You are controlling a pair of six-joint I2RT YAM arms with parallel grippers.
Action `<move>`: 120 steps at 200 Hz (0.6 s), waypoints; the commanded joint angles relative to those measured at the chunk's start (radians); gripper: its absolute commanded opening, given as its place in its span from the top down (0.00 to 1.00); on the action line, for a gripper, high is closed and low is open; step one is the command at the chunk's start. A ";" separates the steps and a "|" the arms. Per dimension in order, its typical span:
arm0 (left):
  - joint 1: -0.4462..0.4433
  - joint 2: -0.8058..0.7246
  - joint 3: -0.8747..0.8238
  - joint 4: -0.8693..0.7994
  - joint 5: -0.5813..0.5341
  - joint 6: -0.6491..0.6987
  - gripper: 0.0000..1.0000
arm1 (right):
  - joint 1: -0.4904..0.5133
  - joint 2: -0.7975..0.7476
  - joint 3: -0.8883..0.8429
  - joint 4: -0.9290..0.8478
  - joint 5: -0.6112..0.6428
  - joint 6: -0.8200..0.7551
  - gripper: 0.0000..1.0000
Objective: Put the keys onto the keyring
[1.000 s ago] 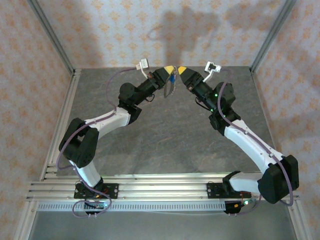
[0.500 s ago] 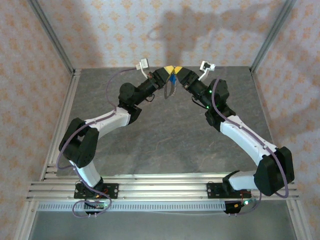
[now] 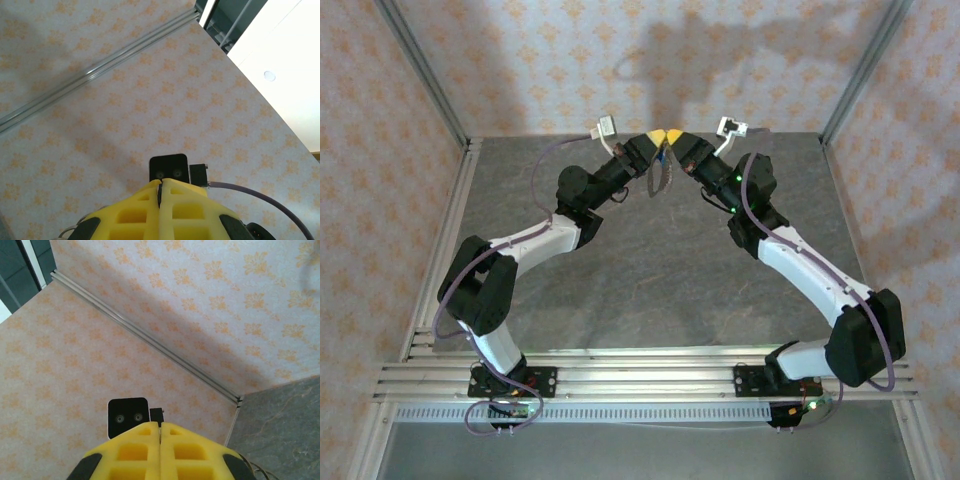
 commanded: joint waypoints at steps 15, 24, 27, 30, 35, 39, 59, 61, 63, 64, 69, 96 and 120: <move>-0.002 -0.009 0.011 0.056 0.016 0.001 1.00 | 0.007 -0.015 0.036 -0.016 -0.048 -0.049 1.00; -0.004 -0.014 0.015 0.045 0.022 0.009 1.00 | 0.002 -0.017 0.042 -0.032 -0.067 -0.063 1.00; -0.003 -0.016 0.017 0.037 0.026 0.013 1.00 | 0.001 -0.017 0.045 -0.040 -0.073 -0.068 1.00; -0.004 -0.018 0.018 0.030 0.030 0.017 1.00 | -0.001 -0.017 0.047 -0.045 -0.080 -0.071 1.00; -0.003 -0.022 0.024 0.017 0.038 0.024 1.00 | -0.006 -0.017 0.053 -0.057 -0.094 -0.079 1.00; -0.003 -0.025 0.027 0.006 0.043 0.030 1.00 | -0.010 -0.018 0.058 -0.066 -0.105 -0.085 1.00; -0.002 -0.040 0.039 -0.041 0.072 0.060 0.96 | -0.036 -0.014 0.077 -0.109 -0.160 -0.106 1.00; -0.002 -0.043 0.040 -0.044 0.075 0.063 0.96 | -0.040 -0.015 0.078 -0.111 -0.167 -0.107 1.00; -0.002 -0.044 0.042 -0.047 0.078 0.065 0.95 | -0.043 -0.014 0.079 -0.112 -0.174 -0.106 1.00; -0.002 -0.044 0.043 -0.049 0.079 0.065 0.94 | -0.045 -0.014 0.080 -0.113 -0.178 -0.106 1.00; -0.002 -0.046 0.047 -0.057 0.087 0.069 0.92 | -0.055 -0.011 0.083 -0.116 -0.195 -0.105 1.00; -0.001 -0.037 0.075 -0.063 0.143 0.064 0.92 | -0.094 0.007 0.105 -0.127 -0.270 -0.103 1.00; 0.003 -0.024 0.104 -0.063 0.193 0.055 0.92 | -0.115 0.023 0.132 -0.153 -0.325 -0.118 1.00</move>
